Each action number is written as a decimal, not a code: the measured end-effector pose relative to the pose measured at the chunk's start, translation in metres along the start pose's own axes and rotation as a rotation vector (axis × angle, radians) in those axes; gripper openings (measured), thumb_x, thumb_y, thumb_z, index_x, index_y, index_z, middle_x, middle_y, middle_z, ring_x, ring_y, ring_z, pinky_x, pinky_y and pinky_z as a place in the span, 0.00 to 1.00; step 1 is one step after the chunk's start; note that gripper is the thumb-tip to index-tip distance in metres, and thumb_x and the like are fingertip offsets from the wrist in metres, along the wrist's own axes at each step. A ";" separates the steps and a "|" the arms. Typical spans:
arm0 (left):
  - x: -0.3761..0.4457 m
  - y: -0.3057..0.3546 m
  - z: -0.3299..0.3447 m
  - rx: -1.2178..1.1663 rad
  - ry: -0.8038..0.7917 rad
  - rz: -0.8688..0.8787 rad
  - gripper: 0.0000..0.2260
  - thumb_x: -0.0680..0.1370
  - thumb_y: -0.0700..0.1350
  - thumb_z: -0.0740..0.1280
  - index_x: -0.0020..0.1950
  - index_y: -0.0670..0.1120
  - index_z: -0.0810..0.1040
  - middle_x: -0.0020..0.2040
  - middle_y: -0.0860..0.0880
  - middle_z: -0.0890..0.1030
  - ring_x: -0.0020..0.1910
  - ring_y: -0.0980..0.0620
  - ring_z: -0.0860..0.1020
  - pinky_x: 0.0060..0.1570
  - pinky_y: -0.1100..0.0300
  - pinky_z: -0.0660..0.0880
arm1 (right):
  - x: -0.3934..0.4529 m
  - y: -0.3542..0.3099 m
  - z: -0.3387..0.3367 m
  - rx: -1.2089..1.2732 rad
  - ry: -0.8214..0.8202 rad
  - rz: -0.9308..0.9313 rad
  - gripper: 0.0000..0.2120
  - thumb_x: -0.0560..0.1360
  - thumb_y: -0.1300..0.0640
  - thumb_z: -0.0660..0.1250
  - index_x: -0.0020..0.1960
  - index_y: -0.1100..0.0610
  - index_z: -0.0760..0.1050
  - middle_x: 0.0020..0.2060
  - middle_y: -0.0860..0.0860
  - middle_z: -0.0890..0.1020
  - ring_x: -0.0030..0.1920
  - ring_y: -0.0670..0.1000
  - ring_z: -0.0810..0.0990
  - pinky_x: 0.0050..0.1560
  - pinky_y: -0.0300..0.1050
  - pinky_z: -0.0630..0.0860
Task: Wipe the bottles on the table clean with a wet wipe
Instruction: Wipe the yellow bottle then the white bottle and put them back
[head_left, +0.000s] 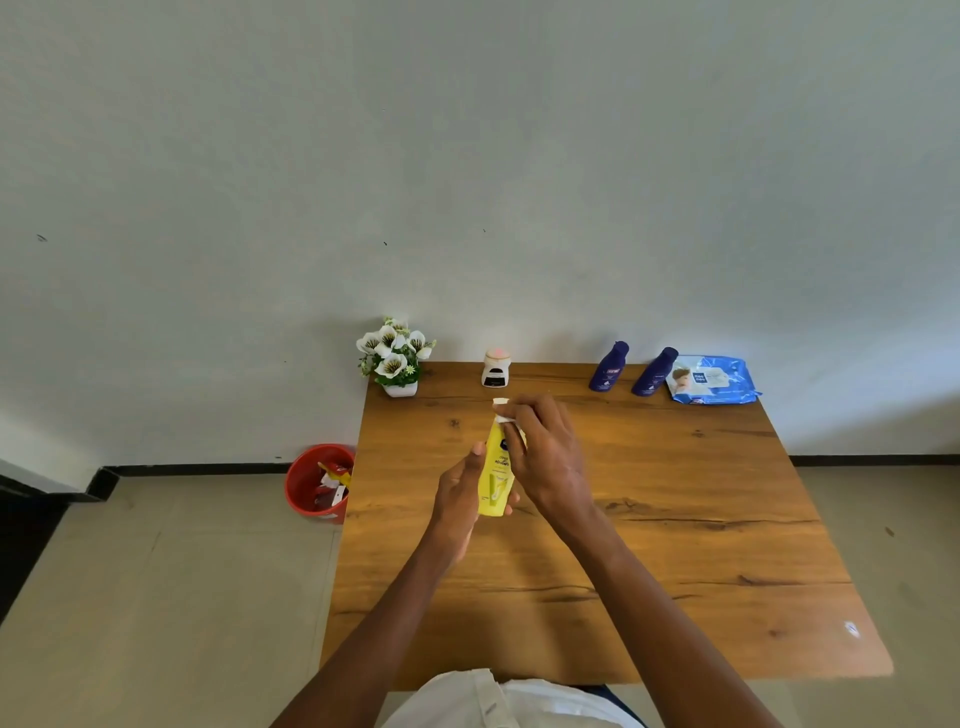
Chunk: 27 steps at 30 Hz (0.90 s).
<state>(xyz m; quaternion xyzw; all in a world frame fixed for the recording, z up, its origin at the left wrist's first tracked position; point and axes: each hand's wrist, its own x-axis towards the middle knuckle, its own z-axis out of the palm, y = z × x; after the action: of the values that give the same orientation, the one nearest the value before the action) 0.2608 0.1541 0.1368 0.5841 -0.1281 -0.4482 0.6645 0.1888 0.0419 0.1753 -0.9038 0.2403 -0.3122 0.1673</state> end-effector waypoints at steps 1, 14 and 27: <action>0.000 0.001 0.000 -0.002 0.009 -0.002 0.25 0.83 0.59 0.58 0.59 0.38 0.81 0.45 0.35 0.83 0.38 0.40 0.81 0.37 0.52 0.78 | 0.001 0.001 0.001 -0.008 -0.008 0.002 0.09 0.78 0.59 0.68 0.58 0.59 0.80 0.53 0.54 0.79 0.52 0.52 0.77 0.46 0.44 0.76; 0.003 0.010 -0.001 0.002 0.039 -0.025 0.21 0.82 0.59 0.59 0.60 0.44 0.81 0.46 0.40 0.85 0.38 0.44 0.82 0.37 0.53 0.79 | 0.007 0.002 0.003 0.094 0.014 0.132 0.08 0.78 0.61 0.69 0.56 0.59 0.80 0.49 0.53 0.78 0.46 0.50 0.77 0.40 0.45 0.77; 0.006 0.009 -0.012 -0.073 0.048 -0.035 0.31 0.73 0.68 0.65 0.61 0.44 0.81 0.48 0.40 0.85 0.39 0.45 0.83 0.40 0.52 0.78 | 0.018 0.031 -0.005 0.394 0.060 0.591 0.07 0.80 0.56 0.67 0.57 0.55 0.79 0.50 0.48 0.81 0.48 0.48 0.80 0.50 0.55 0.80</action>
<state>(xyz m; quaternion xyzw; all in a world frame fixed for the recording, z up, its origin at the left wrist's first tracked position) 0.2765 0.1575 0.1391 0.5722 -0.0855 -0.4498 0.6804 0.1878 0.0064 0.1734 -0.7361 0.4313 -0.3172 0.4142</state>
